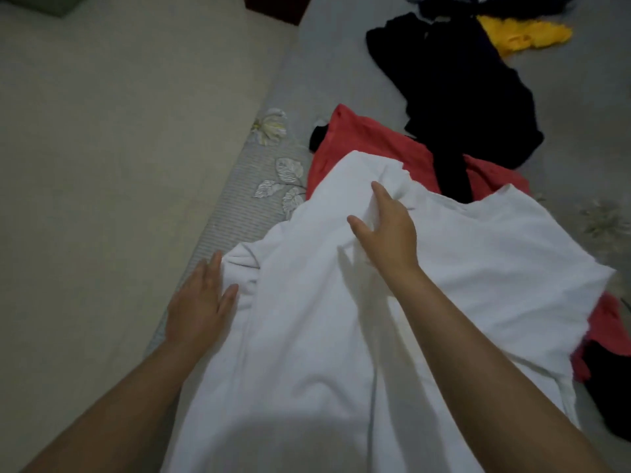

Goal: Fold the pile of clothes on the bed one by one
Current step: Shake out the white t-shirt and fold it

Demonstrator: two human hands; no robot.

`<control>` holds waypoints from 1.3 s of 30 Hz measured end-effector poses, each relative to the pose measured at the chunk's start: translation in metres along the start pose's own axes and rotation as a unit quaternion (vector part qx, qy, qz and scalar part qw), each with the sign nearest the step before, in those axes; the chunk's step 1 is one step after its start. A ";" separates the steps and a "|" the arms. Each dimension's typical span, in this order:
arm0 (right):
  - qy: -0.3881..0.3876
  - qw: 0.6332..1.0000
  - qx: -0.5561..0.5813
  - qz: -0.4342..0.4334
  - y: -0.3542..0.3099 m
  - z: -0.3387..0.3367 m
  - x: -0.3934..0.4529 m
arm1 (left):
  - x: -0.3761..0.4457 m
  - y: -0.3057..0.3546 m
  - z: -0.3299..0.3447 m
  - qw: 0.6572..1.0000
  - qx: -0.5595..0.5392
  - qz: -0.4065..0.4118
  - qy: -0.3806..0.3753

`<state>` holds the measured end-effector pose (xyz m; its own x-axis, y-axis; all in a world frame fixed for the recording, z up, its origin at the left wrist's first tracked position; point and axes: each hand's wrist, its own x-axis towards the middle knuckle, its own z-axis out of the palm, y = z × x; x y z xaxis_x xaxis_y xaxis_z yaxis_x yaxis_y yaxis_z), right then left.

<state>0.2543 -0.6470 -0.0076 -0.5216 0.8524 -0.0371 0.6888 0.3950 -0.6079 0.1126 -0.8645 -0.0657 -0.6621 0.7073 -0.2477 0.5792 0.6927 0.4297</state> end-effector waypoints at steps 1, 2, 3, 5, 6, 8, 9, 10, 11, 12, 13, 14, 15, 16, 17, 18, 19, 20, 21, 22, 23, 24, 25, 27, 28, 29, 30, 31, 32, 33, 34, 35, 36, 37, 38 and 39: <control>-0.059 0.998 -0.033 -0.002 -0.008 0.014 0.004 | 0.002 -0.006 0.001 0.999 -0.030 -0.015 0.018; -0.114 0.992 -0.049 -0.014 -0.015 0.028 0.005 | 0.003 -0.011 0.004 0.998 -0.052 -0.024 0.038; -0.148 0.987 -0.039 -0.037 -0.019 0.039 0.003 | 0.004 -0.012 0.007 0.995 -0.073 -0.033 0.057; -0.138 0.987 0.032 -0.071 -0.020 0.055 -0.006 | 0.006 -0.009 0.016 0.986 -0.136 -0.057 0.076; -0.113 0.989 0.071 -0.063 -0.016 0.058 -0.011 | 0.007 -0.005 0.021 0.978 -0.175 -0.079 0.076; -0.075 0.994 0.074 -0.037 -0.005 0.061 -0.019 | 0.012 0.002 0.028 0.955 -0.249 -0.145 0.073; -0.077 0.997 0.007 -0.026 0.002 0.061 -0.019 | 0.015 0.005 0.030 0.943 -0.274 -0.174 0.076; -0.100 0.992 -0.073 -0.008 0.008 0.062 -0.018 | 0.018 0.007 0.030 0.934 -0.290 -0.191 0.083; -0.142 0.980 -0.138 0.013 0.013 0.062 -0.016 | 0.023 0.007 0.027 0.929 -0.301 -0.192 0.096; -0.185 0.968 -0.169 0.027 0.016 0.062 -0.015 | 0.028 0.007 0.022 0.926 -0.310 -0.184 0.112; -0.215 0.961 -0.168 0.032 0.016 0.062 -0.013 | 0.037 0.007 0.013 0.925 -0.313 -0.170 0.132; -0.228 0.961 -0.153 0.030 0.017 0.061 -0.011 | 0.047 0.006 0.001 0.928 -0.304 -0.150 0.154; -0.228 0.964 -0.132 0.022 0.018 0.060 -0.009 | 0.059 0.006 -0.014 0.933 -0.283 -0.126 0.181; -0.224 0.968 -0.115 0.014 0.018 0.058 -0.009 | 0.071 0.007 -0.032 0.939 -0.255 -0.096 0.209; -0.223 0.969 -0.107 0.007 0.018 0.056 -0.012 | 0.082 0.008 -0.050 0.945 -0.225 -0.058 0.230; -0.224 0.969 -0.105 0.003 0.018 0.054 -0.015 | 0.091 0.011 -0.068 0.950 -0.199 -0.011 0.240; -0.222 0.970 -0.102 0.003 0.018 0.052 -0.018 | 0.096 0.014 -0.083 0.953 -0.173 0.045 0.243; -0.218 0.971 -0.096 0.003 0.019 0.050 -0.021 | 0.099 0.015 -0.092 0.953 -0.150 0.102 0.243; -0.211 0.973 -0.090 0.001 0.019 0.049 -0.023 | 0.098 0.015 -0.095 0.951 -0.138 0.140 0.239; -0.204 0.975 -0.088 -0.002 0.019 0.048 -0.024 | 0.093 0.012 -0.090 0.955 -0.142 0.138 0.221; -0.200 0.976 -0.091 -0.007 0.019 0.048 -0.024 | 0.084 0.009 -0.081 0.962 -0.168 0.099 0.190; -0.198 0.975 -0.100 -0.013 0.019 0.048 -0.024 | 0.073 0.003 -0.068 0.968 -0.200 0.034 0.145; -0.197 0.974 -0.110 -0.016 0.018 0.048 -0.023 | 0.058 -0.005 -0.053 0.969 -0.228 -0.043 0.087; -0.190 0.974 -0.127 -0.013 0.019 0.051 -0.024 | 0.026 -0.022 -0.024 0.960 -0.247 -0.131 0.003; -0.185 0.974 -0.132 -0.009 0.019 0.053 -0.025 | 0.013 -0.029 -0.014 0.958 -0.248 -0.144 0.002; -0.179 0.974 -0.136 -0.006 0.018 0.054 -0.026 | 0.003 -0.035 -0.010 0.954 -0.255 -0.153 0.038; -0.173 0.975 -0.138 -0.004 0.018 0.056 -0.027 | -0.001 -0.041 -0.007 0.946 -0.259 -0.170 0.098; -0.168 0.976 -0.138 -0.002 0.018 0.058 -0.028 | -0.001 -0.047 -0.004 0.935 -0.256 -0.198 0.147; -0.165 0.977 -0.138 0.000 0.018 0.060 -0.029 | 0.002 -0.051 -0.003 0.926 -0.244 -0.230 0.172; -0.163 0.977 -0.140 0.003 0.018 0.062 -0.030 | 0.008 -0.053 -0.002 0.920 -0.235 -0.268 0.165; -0.161 0.977 -0.141 0.007 0.017 0.063 -0.031 | 0.013 -0.054 0.000 0.912 -0.235 -0.308 0.133; -0.157 0.977 -0.141 0.012 0.016 0.063 -0.032 | 0.018 -0.054 0.003 0.905 -0.240 -0.340 0.093; -0.156 0.978 -0.138 0.016 0.014 0.064 -0.033 | 0.021 -0.054 0.007 0.901 -0.242 -0.355 0.064; -0.157 0.978 -0.134 0.021 0.012 0.064 -0.034 | 0.023 -0.052 0.008 0.899 -0.245 -0.357 0.062; -0.159 0.979 -0.127 0.026 0.010 0.064 -0.035 | 0.025 -0.051 0.009 0.898 -0.250 -0.353 0.081; -0.160 0.979 -0.121 0.031 0.009 0.064 -0.035 | 0.027 -0.049 0.007 0.892 -0.266 -0.349 0.112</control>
<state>0.2468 -0.6954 -0.0622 -0.5798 0.7415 -0.3378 0.8027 0.4485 -0.3931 0.0698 -0.8781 -0.0995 -0.8859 0.0434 -0.4618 -0.2789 0.7456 0.6052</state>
